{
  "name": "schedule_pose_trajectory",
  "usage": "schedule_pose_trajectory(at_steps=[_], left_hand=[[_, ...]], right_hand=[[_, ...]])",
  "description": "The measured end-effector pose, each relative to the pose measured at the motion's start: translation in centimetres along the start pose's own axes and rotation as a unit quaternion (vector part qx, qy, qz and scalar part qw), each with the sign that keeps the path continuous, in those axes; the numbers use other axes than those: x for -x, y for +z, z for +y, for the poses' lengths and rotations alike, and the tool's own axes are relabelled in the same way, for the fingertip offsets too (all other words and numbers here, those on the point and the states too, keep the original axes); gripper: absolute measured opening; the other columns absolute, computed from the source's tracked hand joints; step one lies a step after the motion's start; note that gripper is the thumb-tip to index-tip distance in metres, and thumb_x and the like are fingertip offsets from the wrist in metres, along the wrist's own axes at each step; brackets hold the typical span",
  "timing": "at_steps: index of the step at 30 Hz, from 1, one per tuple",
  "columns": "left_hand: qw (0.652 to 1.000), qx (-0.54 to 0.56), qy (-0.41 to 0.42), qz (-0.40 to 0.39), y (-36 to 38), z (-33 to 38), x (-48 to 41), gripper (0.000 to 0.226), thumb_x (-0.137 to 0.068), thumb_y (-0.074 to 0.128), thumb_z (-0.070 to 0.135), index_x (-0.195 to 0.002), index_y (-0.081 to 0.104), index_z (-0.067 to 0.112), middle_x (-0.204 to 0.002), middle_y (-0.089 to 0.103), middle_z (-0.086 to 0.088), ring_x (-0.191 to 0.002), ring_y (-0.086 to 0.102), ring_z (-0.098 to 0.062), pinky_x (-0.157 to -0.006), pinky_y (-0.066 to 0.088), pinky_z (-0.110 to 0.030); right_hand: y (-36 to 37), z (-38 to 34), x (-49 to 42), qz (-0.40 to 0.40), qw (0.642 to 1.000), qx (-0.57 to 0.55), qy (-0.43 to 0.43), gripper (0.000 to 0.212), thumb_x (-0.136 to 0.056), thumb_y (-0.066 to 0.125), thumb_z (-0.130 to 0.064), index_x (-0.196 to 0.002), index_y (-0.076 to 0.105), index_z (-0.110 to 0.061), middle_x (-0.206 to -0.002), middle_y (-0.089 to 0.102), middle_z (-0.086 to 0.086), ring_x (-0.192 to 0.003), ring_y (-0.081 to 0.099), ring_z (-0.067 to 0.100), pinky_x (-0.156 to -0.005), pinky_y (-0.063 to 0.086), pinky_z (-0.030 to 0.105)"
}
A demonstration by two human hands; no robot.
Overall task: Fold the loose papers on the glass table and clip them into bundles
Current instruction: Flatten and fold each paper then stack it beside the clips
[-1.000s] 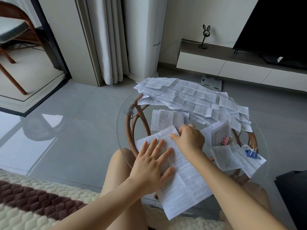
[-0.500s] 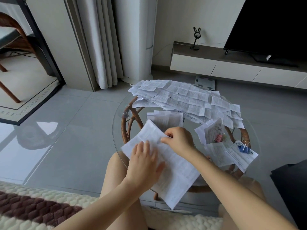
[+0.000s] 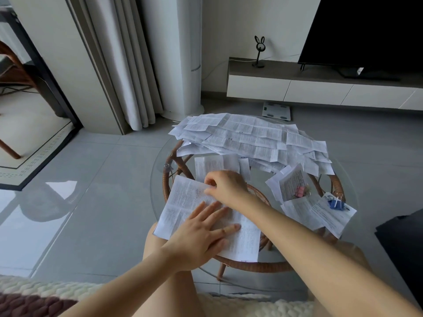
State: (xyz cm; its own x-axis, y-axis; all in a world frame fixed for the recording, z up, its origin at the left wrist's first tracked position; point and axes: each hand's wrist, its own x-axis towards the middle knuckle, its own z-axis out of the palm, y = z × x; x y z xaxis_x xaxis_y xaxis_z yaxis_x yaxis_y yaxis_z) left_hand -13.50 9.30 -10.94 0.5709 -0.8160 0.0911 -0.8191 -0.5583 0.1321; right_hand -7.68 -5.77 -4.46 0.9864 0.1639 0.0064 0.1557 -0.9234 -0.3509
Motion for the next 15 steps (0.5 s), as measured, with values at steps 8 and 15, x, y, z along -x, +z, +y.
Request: schedule_pose_trajectory(at_steps=[8,15], left_hand=[[0.999,0.022,0.019,0.046,0.7,-0.2,-0.3,0.034,-0.101,0.035,0.043,-0.129,0.052,0.041,-0.153,0.033,-0.004,-0.146,0.017,-0.026,-0.116,0.015,-0.048],[0.999,0.012,0.017,0.037,0.5,-0.3,-0.2,0.044,-0.101,0.027,0.048,-0.145,0.028,0.046,-0.155,0.028,-0.003,-0.146,0.014,-0.025,-0.115,0.011,-0.045]], right_hand=[[3.9,2.3,10.9,0.184,0.978,0.09,-0.049,0.026,-0.079,0.071,-0.015,-0.104,0.071,-0.01,-0.108,0.071,0.005,-0.097,0.068,0.019,-0.085,0.054,0.033],[5.0,4.4,13.7,0.057,0.989,0.128,-0.042,0.06,-0.103,0.008,-0.036,-0.135,0.049,-0.007,-0.143,0.045,0.007,-0.134,0.041,0.019,-0.11,0.02,0.034]])
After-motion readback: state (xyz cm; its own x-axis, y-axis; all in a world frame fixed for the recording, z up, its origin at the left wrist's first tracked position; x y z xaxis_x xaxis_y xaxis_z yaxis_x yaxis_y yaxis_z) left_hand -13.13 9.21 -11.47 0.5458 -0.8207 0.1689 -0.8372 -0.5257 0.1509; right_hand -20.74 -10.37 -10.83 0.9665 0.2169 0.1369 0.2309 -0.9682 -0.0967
